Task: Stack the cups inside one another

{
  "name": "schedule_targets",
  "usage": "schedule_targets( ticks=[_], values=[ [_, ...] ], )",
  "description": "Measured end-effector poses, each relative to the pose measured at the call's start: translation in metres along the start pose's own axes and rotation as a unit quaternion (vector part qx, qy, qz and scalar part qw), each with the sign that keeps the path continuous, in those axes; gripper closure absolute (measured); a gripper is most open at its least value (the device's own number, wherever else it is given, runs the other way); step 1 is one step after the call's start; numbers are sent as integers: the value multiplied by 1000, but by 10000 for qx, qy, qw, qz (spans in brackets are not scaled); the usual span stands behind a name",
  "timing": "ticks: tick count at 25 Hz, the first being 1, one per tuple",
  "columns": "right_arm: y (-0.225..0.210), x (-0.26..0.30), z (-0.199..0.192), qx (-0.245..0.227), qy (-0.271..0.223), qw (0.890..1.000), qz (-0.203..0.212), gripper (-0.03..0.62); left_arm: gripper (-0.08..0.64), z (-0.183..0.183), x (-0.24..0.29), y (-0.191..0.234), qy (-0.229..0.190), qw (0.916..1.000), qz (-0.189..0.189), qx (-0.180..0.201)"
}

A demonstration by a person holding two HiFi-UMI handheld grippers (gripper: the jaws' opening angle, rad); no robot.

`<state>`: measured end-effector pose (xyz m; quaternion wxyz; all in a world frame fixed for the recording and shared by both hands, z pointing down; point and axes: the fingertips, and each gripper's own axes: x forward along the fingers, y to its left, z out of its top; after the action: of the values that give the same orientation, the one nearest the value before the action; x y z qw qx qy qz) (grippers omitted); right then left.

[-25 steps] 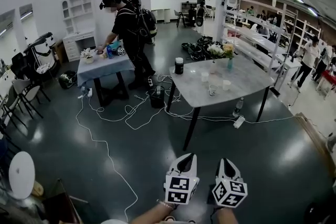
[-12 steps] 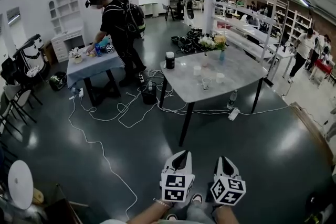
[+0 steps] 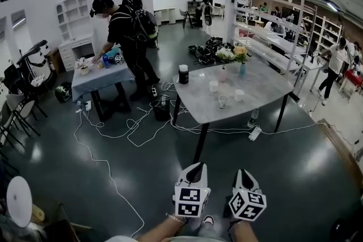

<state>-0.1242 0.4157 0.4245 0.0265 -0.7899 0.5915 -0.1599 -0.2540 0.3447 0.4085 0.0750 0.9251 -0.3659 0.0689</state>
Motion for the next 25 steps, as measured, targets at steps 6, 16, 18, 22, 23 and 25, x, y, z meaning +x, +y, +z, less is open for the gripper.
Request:
schedule_targets(
  ticks=[6, 16, 18, 22, 23, 25],
  values=[
    [-22, 47, 21, -21, 40, 9998, 169, 584, 566, 20, 51, -1, -63, 9999, 147, -62],
    [-78, 101, 40, 34, 198, 9994, 267, 584, 565, 25, 128, -23, 74, 9997, 192, -114],
    [-85, 113, 45, 62, 227, 9993, 297, 584, 566, 29, 140, -22, 81, 9996, 262, -74],
    [-102, 135, 49, 129, 292, 9990, 327, 584, 566, 25, 164, -22, 200, 9993, 305, -42],
    [-106, 141, 50, 133, 312, 9988, 353, 584, 566, 24, 170, -24, 227, 9992, 305, -84],
    [-111, 151, 50, 118, 356, 9984, 429, 584, 566, 24, 181, -25, 236, 9990, 325, -179]
  ],
)
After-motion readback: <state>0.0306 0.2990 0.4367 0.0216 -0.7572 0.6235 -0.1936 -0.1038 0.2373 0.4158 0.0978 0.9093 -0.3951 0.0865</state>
